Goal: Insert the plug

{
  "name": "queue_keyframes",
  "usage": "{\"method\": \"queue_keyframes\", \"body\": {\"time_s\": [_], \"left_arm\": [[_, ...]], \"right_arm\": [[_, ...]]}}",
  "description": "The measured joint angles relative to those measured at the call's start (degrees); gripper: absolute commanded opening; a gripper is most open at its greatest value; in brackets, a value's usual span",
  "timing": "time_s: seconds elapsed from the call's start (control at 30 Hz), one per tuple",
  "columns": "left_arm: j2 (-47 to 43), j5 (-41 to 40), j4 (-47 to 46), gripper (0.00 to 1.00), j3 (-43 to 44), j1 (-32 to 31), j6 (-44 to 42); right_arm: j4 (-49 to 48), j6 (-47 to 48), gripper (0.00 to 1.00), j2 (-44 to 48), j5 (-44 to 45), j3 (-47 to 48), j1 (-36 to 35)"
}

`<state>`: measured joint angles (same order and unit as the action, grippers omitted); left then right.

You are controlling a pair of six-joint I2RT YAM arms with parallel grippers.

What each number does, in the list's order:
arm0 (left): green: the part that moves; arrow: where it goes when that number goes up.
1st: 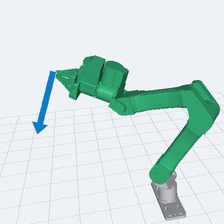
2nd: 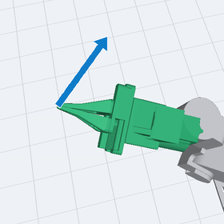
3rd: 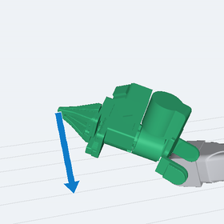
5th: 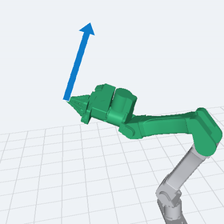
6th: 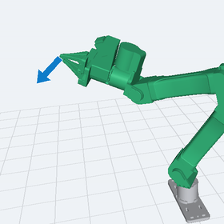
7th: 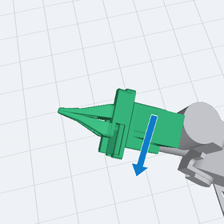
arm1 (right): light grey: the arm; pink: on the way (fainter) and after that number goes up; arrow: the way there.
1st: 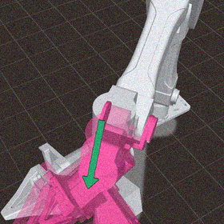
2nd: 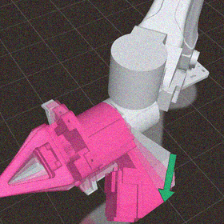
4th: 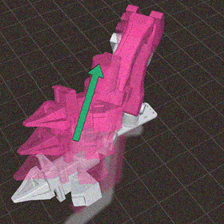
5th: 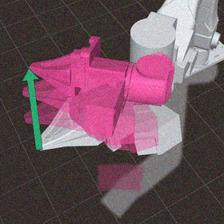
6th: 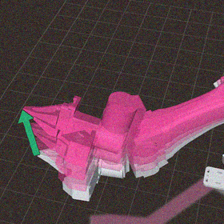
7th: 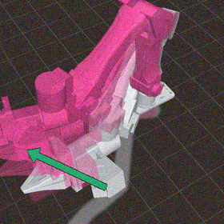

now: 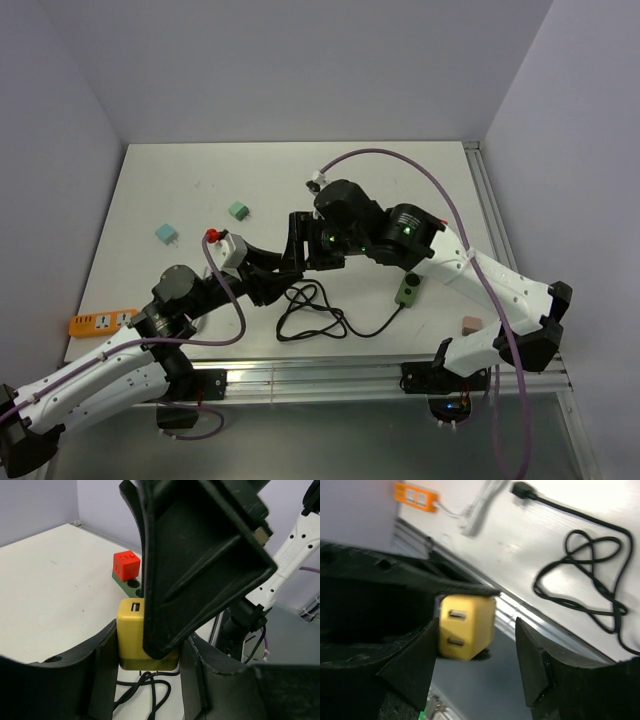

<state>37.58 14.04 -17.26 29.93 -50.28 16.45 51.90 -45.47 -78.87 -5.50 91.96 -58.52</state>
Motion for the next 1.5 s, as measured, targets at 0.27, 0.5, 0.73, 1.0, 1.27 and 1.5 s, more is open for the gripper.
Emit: {"method": "queue_keyframes", "body": {"time_s": [0.27, 0.5, 0.73, 1.0, 1.27, 1.5], "left_arm": [[1.07, -0.46, 3.67, 0.00, 0.83, -0.85, -1.09], [2.29, -0.85, 6.51, 0.01, 1.97, -1.57, -2.40], [1.14, -6.36, 11.08, 0.95, 3.23, -2.05, 0.48], [-6.16, -16.46, 14.03, 1.00, 4.68, -2.10, 9.40], [-5.11, -20.37, 20.09, 0.98, 7.30, -2.10, 13.57], [-5.22, -20.22, 21.42, 0.97, 7.45, -2.10, 15.87]], "right_arm": [[5.51, 2.71, 0.45, -4.04, 2.73, 3.82, -1.27], [9.16, 5.03, 0.00, -6.60, 2.25, 6.75, -1.49], [9.05, 3.82, 0.00, -6.36, 4.48, 4.17, -1.20], [10.21, -6.49, 0.00, 8.26, 18.21, -18.36, 7.72], [7.54, -8.70, 0.00, 22.88, 22.43, -33.51, 27.76], [2.78, -4.24, 0.00, 14.91, 23.47, -37.99, 39.12]]}}
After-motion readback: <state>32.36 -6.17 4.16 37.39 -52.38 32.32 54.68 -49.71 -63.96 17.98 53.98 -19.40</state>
